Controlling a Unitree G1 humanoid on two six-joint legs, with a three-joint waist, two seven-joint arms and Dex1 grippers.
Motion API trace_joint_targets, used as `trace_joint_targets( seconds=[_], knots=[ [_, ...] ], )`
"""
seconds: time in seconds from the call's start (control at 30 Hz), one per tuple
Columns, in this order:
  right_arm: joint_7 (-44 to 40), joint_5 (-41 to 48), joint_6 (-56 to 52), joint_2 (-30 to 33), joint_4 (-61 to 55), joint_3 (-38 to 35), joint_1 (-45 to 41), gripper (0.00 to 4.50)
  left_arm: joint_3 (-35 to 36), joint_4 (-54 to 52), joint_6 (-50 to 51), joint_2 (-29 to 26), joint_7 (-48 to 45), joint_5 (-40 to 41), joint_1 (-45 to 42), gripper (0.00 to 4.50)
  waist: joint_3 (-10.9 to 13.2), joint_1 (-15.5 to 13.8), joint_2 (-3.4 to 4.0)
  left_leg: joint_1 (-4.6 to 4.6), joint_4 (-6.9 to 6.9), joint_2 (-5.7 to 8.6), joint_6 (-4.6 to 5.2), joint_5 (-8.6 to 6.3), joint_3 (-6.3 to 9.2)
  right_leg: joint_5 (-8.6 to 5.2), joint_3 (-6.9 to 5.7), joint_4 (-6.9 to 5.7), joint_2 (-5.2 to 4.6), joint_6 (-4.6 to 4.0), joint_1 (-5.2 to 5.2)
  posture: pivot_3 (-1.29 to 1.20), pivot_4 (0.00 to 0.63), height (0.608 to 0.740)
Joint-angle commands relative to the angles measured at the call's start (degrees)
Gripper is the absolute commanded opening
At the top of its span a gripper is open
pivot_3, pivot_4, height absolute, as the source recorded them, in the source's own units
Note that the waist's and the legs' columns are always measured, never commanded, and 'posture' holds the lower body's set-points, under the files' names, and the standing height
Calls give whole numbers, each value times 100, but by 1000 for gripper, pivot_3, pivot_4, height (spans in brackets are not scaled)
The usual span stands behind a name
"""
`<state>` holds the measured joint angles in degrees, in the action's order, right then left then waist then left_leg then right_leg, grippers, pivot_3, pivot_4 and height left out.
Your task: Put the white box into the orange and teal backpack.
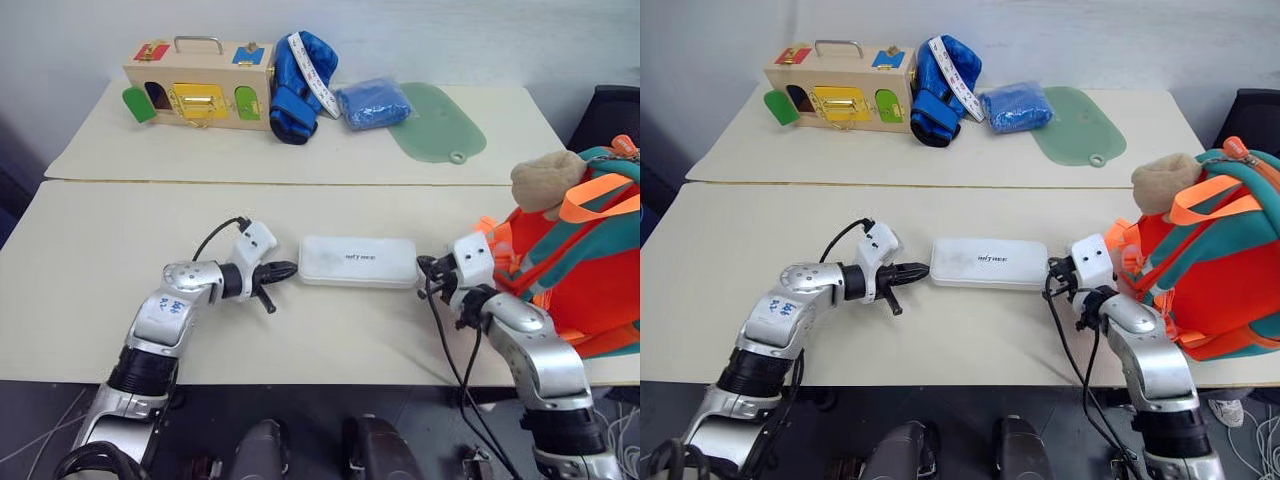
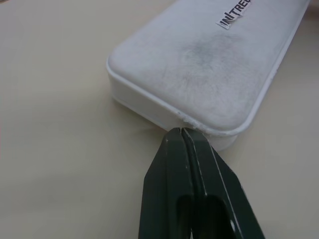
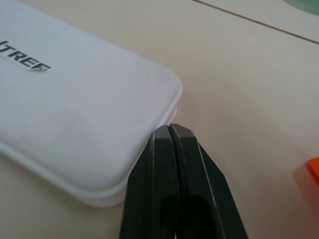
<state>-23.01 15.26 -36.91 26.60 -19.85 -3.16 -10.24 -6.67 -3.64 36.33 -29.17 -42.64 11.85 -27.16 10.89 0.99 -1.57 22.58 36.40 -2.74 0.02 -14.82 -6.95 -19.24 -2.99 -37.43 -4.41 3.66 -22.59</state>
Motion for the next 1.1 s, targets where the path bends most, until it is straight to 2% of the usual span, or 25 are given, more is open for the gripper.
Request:
trace_joint_targets(
  seconds=[0.03, 0.17, 0.3, 0.33, 0.4, 0.57, 0.7, 0.8, 0.97, 1.1],
  knots=[
    [-111, 164, -140, 32, -398, -25, 41, 0, 39, -150, -108, -43, -51, 42, 12, 21, 0, 17, 0, 0, 0, 0, 2, 0, 0, 0, 0, 0, 0, 0, 0, 0, 150, 740],
    [-157, 171, -121, 45, -466, -44, 189, 0, 172, -417, -6, -313, -301, 230, 142, 21, 0, 53, 0, -3, -10, 0, 5, -2, 1, -1, 0, 1, 0, -1, 0, 0, 150, 740],
    [-156, 8, 110, 135, -338, -77, 267, 0, 592, 78, 333, -570, -125, 300, 21, 21, 0, 61, 0, -6, -13, 0, 2, 0, 0, -2, 0, 3, 0, -3, 0, 0, 150, 740],
    [-167, -26, 183, 164, -247, -98, 258, 0, 782, 232, 621, -606, -204, 516, -43, 197, 0, 64, 0, -7, -13, 0, 3, -1, 1, -2, 0, 2, 0, -3, 0, 0, 150, 740],
    [-174, -87, 301, 205, -116, -111, 235, 0, 1084, 462, 1111, -592, -343, 934, -164, 644, 0, 60, 0, -8, -13, 0, 19, -10, 0, -2, -1, 1, 1, -4, 0, 0, 150, 740],
    [-87, -325, 594, 216, 278, -60, 84, 0, 1632, 1007, 2618, -468, -577, 1925, -493, 2234, 1, 51, -2, -6, -10, 4, -2, 3, 1, -2, -3, 1, -3, -3, 1, 0, 150, 740],
    [-125, -465, 757, 198, 518, 53, -15, 0, 1767, 1612, 3456, -389, -510, 2250, -891, 3468, 1, 58, -3, -5, -11, 4, -10, 7, 1, -3, -3, 1, -1, -3, -1, 0, 150, 740],
    [-149, -570, 910, 147, 708, 168, -89, 0, 1611, 2211, 3881, -103, -502, 2327, -1341, 4385, 2, 58, -3, -8, -12, 3, -18, 12, 2, -3, -4, -1, 2, -3, -1, 0, 150, 740],
    [-119, -711, 1092, 47, 914, 308, -203, 0, 1394, 2898, 4176, 519, -272, 2201, -1945, 4487, 2, 49, -4, -4, -8, 6, -18, 13, 2, -3, -4, -2, 1, -2, -1, 0, 150, 740],
    [-93, -760, 1163, -25, 1003, 332, -263, 0, 879, 3606, 3868, 845, -233, 1841, -2324, 4487, 2, 50, -4, -10, -10, 6, -24, 16, 1, -3, -3, -5, 3, -3, 0, 0, 150, 740]
  ],
)
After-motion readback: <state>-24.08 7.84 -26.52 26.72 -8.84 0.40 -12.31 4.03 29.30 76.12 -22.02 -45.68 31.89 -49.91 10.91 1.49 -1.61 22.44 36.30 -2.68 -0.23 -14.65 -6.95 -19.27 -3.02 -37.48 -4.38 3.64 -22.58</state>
